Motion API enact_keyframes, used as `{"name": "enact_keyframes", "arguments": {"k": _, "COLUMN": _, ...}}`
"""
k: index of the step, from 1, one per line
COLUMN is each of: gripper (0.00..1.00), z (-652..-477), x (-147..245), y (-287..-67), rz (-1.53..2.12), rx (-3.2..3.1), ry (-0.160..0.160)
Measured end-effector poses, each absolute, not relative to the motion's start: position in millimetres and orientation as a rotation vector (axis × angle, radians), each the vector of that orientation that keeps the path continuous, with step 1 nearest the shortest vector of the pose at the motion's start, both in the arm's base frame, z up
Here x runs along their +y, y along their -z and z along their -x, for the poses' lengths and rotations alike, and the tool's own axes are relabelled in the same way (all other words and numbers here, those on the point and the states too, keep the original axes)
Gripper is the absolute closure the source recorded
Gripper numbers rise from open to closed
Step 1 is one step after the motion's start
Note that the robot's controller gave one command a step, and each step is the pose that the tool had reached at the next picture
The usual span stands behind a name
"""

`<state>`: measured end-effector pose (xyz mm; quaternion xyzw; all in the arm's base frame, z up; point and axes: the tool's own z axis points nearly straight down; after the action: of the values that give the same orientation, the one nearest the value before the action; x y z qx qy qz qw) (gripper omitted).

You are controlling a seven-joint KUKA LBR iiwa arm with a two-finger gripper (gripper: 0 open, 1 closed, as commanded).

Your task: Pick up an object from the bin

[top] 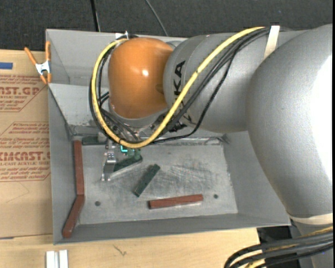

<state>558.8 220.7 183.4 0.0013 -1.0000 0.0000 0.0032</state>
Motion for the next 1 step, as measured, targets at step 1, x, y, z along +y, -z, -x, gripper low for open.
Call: {"name": "enact_keyframes", "arguments": {"k": 1, "gripper": 0.0, "z": -561.0, "x": 219.7, "y": -188.0, "rz": -0.001, "rx": -3.143, "ry": 0.002}}
